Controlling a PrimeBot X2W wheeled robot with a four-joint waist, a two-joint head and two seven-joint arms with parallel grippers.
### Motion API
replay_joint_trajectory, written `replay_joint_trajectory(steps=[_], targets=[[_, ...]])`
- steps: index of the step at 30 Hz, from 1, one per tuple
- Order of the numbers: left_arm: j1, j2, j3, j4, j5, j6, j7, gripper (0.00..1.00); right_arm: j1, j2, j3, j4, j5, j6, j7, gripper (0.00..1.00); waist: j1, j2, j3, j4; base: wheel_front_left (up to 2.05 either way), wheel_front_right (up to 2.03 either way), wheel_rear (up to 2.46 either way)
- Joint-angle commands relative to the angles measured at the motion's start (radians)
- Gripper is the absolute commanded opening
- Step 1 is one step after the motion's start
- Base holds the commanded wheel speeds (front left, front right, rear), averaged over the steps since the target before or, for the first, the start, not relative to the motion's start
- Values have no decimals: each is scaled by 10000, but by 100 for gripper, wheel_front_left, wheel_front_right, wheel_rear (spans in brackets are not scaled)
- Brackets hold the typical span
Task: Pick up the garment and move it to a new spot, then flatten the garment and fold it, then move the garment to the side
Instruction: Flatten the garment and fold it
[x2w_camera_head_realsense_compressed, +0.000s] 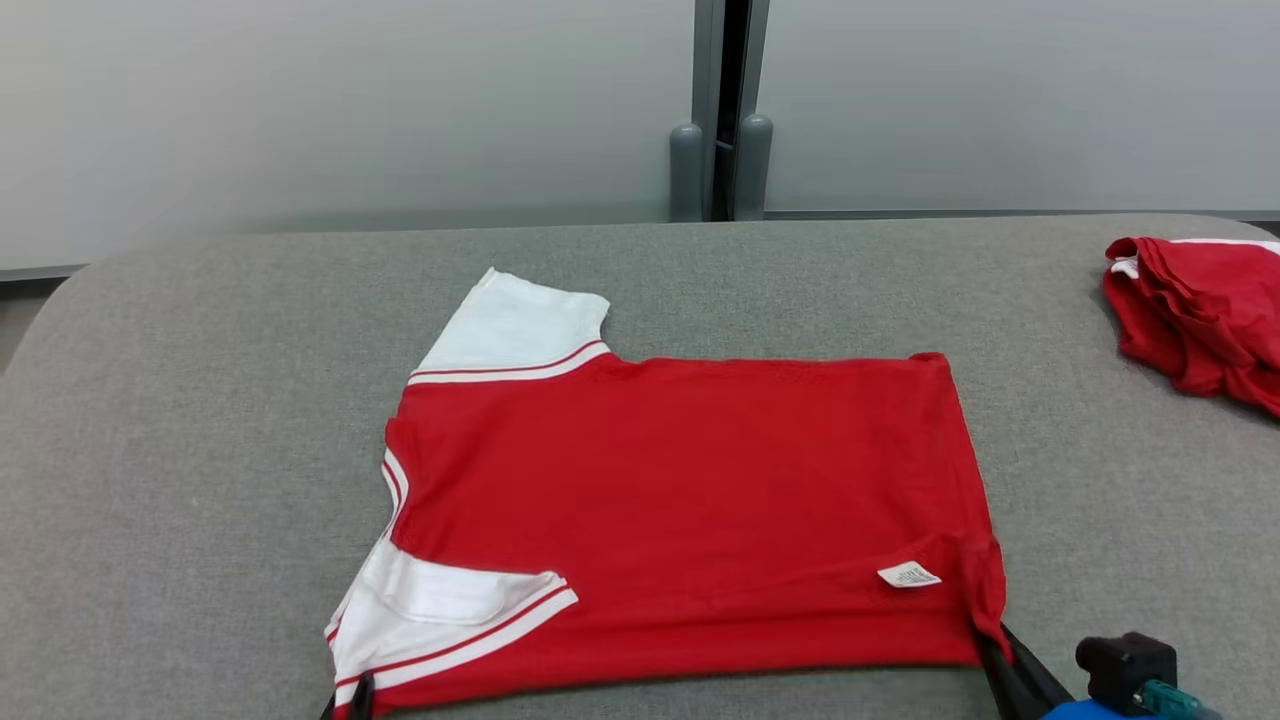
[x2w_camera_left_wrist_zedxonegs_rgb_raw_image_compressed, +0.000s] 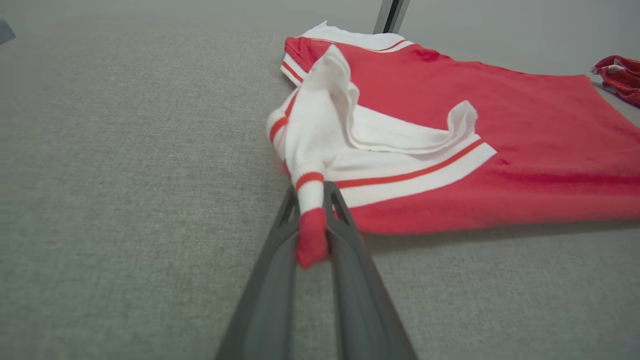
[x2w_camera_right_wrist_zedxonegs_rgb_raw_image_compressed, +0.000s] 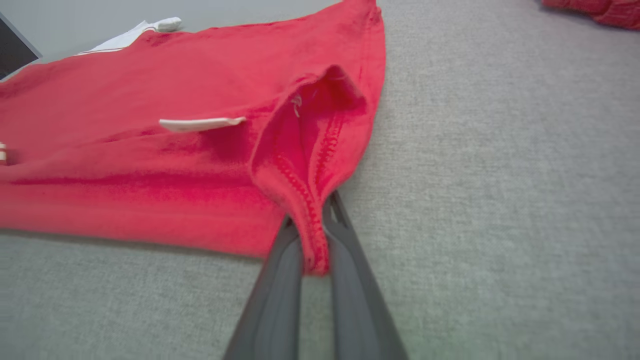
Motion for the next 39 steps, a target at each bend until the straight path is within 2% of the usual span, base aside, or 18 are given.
replay_joint_trajectory(steps=[1, 9, 10, 11, 12, 13, 17, 23, 31, 36, 39], targets=[[315, 76, 150, -183, -124, 86, 6, 0, 475, -62, -232, -486, -37, -8, 222, 0, 2, 0, -17, 16, 0, 0, 0], [687, -2, 25, -179, -195, 51, 12, 0, 1330, 172, -635, -1726, -153, -8, 961, 0, 2, 0, 67, -37, 0, 0, 0], [663, -37, 3, -150, -184, 84, 11, 10, 1374, 203, -682, -1810, -151, -8, 1041, 12, 2, 0, 60, -46, 0, 0, 0], [630, -51, 2, -108, -190, 104, 9, 51, 1404, 221, -728, -1860, -142, -8, 1110, 38, 2, 0, 47, -51, 0, 0, 0], [591, -50, 8, -59, -179, 127, 7, 100, 1430, 235, -755, -1913, -163, -8, 1175, 76, 2, 0, 30, -54, 0, 0, 0], [534, -45, 1, -27, -133, 134, 6, 100, 1425, 235, -797, -1987, -199, -8, 1180, 100, 2, 0, 9, -55, 0, 0, 0], [290, 78, 113, -198, 19, 141, -7, 100, 1289, 156, -886, -2208, -203, -6, 1216, 100, 2, 0, -79, -93, 0, 0, 0], [180, 69, 657, -1275, 426, 199, -3, 100, 726, -54, -1138, -2610, -422, -6, 753, 100, 2, 0, -169, -250, 0, 0, 0], [-432, -217, 1271, -2658, 1176, 326, -5, 100, -44, 373, -1092, -2765, -790, -6, -724, 100, 2, 0, -242, -437, 0, 0, 0], [-969, -421, 1659, -2818, 1277, 155, -6, 100, -587, 644, -1096, -2692, -1126, -6, -1065, 100, 2, 0, -240, -516, 0, 0, 0], [-1301, -556, 1890, -2713, 1350, 93, -6, 100, -899, 915, -1346, -3082, -1396, -6, -1102, 100, 2, 0, -199, -550, 0, 0, 0]])
